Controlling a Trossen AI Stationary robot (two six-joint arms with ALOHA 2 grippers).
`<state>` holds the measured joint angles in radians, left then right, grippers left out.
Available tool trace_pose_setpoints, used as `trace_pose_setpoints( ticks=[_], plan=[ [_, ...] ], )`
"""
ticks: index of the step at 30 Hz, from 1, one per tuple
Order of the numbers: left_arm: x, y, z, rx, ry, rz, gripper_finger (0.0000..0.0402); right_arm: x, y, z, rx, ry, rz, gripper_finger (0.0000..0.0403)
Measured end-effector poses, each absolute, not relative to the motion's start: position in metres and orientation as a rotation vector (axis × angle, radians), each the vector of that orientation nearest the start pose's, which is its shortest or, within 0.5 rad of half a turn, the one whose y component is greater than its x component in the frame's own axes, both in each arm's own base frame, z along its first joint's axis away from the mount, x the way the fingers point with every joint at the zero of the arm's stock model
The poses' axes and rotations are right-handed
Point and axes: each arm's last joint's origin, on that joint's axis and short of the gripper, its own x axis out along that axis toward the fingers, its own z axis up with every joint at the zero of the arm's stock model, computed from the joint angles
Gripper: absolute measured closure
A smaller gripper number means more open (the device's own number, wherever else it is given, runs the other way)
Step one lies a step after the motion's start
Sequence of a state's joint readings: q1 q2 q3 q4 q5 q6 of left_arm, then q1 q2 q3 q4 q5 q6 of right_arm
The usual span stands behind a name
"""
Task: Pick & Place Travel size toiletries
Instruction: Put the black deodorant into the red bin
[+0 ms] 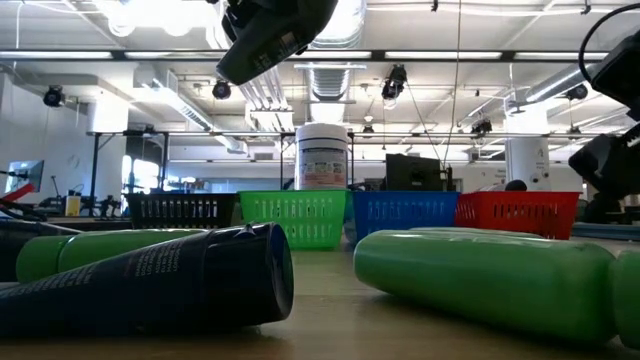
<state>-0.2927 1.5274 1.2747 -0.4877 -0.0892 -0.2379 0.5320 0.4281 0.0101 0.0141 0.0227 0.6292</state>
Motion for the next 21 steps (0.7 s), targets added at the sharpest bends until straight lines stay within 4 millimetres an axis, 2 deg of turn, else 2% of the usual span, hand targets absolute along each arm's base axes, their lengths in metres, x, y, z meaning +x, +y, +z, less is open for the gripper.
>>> trace_pose_setpoints(
  ticks=[7, 12, 21],
  plan=[
    [0.322, -0.095, 0.300, -0.116, 0.710, -0.105, 0.0189, 0.101, 0.059, 0.130, 0.493, 0.537, 0.356, 0.0039],
    [0.332, -0.098, 0.305, -0.206, 0.600, -0.099, 0.0189, 0.104, 0.054, 0.130, 0.475, 0.483, 0.237, 0.0039],
    [0.335, -0.099, 0.312, -0.243, 0.573, -0.066, 0.0189, 0.105, 0.054, 0.131, 0.483, 0.473, 0.218, 0.0039]
  ],
)
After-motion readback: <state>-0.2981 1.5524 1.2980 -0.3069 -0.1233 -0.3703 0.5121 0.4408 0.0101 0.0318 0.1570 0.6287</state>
